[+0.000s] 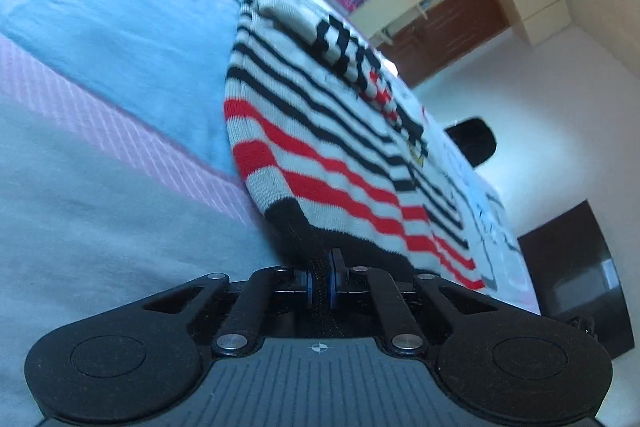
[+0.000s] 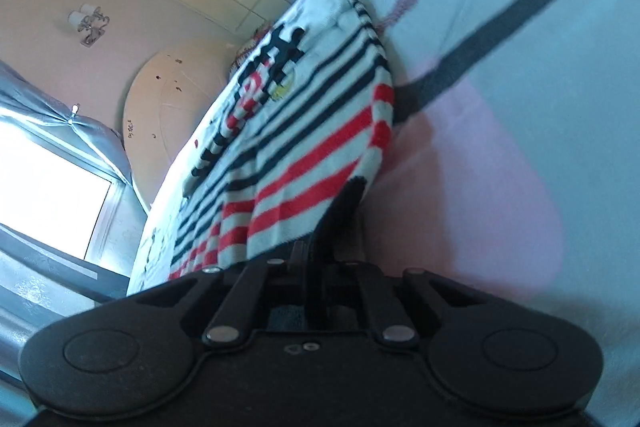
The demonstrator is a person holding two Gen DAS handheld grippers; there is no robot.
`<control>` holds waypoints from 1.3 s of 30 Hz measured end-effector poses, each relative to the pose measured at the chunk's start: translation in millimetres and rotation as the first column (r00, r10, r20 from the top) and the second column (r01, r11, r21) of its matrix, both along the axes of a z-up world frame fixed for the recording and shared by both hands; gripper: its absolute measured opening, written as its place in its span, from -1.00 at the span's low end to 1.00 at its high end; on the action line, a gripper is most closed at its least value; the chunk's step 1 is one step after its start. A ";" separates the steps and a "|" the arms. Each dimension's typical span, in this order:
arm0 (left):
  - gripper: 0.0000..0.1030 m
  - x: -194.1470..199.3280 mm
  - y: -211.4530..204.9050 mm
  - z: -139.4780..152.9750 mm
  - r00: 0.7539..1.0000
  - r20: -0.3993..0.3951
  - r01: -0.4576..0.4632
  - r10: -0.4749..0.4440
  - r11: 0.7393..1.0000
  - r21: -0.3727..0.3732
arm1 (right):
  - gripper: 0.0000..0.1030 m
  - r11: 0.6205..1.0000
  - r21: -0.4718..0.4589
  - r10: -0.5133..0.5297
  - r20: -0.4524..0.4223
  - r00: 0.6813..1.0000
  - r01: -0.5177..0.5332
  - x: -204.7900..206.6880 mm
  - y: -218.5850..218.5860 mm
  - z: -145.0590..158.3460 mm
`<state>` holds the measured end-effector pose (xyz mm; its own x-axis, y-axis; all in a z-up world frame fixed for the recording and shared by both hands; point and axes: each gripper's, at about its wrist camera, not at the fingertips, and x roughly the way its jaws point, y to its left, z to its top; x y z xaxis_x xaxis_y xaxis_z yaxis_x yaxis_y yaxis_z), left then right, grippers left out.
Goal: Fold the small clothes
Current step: 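Grasp the black hem with both grippers and lift it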
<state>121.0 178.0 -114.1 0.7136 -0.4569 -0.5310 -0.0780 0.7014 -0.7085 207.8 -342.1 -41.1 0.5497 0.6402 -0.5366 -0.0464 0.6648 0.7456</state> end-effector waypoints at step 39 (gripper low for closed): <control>-0.89 179.8 48.8 99.1 0.954 0.258 -0.167 0.156 0.986 0.021 | -0.90 0.983 -0.184 0.042 0.298 0.954 0.014 198.2 21.9 113.0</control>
